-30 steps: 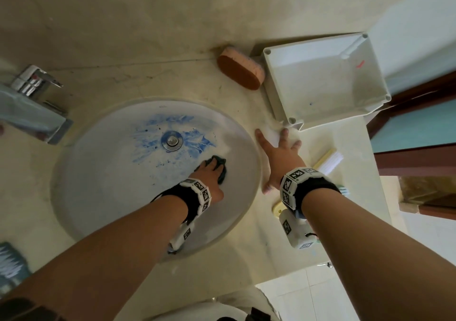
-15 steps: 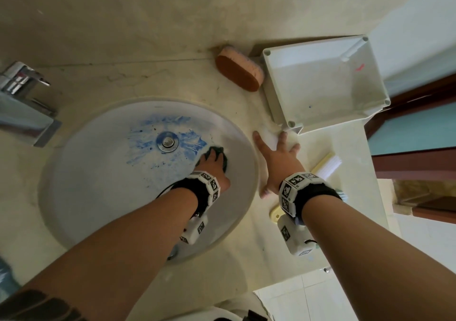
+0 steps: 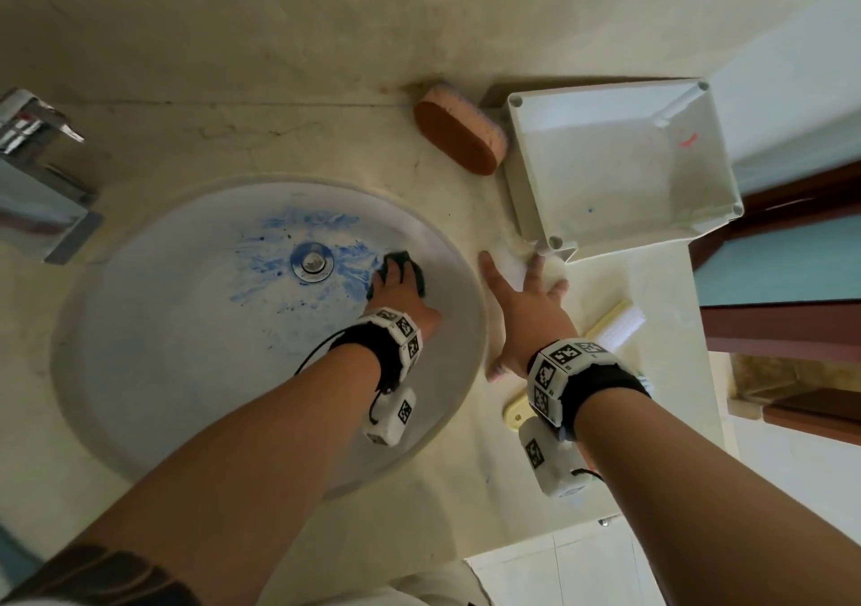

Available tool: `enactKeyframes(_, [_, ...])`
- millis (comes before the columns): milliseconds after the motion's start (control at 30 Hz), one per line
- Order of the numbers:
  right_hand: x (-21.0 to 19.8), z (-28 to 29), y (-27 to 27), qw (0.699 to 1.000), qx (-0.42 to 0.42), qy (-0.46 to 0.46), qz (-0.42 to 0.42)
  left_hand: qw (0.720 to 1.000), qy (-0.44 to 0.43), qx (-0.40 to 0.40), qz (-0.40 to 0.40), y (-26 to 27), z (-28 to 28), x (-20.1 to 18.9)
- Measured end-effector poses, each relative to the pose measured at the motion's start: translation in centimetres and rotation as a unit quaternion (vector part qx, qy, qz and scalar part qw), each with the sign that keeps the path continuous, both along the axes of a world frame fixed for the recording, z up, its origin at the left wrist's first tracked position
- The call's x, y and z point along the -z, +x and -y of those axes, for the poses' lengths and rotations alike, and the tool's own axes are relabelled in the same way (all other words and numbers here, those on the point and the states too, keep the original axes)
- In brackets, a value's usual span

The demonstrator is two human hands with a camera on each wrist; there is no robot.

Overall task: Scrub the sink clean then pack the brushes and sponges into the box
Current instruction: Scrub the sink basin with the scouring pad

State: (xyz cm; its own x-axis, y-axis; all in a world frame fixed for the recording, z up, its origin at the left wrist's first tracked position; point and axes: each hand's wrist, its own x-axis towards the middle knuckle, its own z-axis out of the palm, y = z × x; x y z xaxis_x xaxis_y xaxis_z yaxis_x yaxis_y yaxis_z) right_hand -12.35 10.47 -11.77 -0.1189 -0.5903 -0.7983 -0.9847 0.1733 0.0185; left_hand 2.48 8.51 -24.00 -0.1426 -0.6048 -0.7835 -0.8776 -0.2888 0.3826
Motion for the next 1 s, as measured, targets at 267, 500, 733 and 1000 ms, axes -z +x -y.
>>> enactKeyframes(267, [-0.1, 0.1, 0.1, 1.000, -0.009, -0.003, -0.007, 1.000, -0.011, 0.010, 0.007, -1.3, -1.6, -0.1])
enactKeyframes(500, [0.0, 0.1, 0.1, 1.000, -0.003, 0.000, -0.009, 0.999, -0.015, -0.017, 0.032, 0.3, 1.2, -0.3])
enactKeyframes(733, [-0.2, 0.2, 0.3, 1.000, -0.008, -0.002, -0.013, 0.997, -0.013, 0.070, -0.015, 2.5, -0.6, -0.6])
enactKeyframes(1000, [-0.2, 0.3, 0.2, 1.000, -0.006, 0.003, -0.009, 0.986, 0.008, 0.166, 0.006, 3.0, -4.3, -1.0])
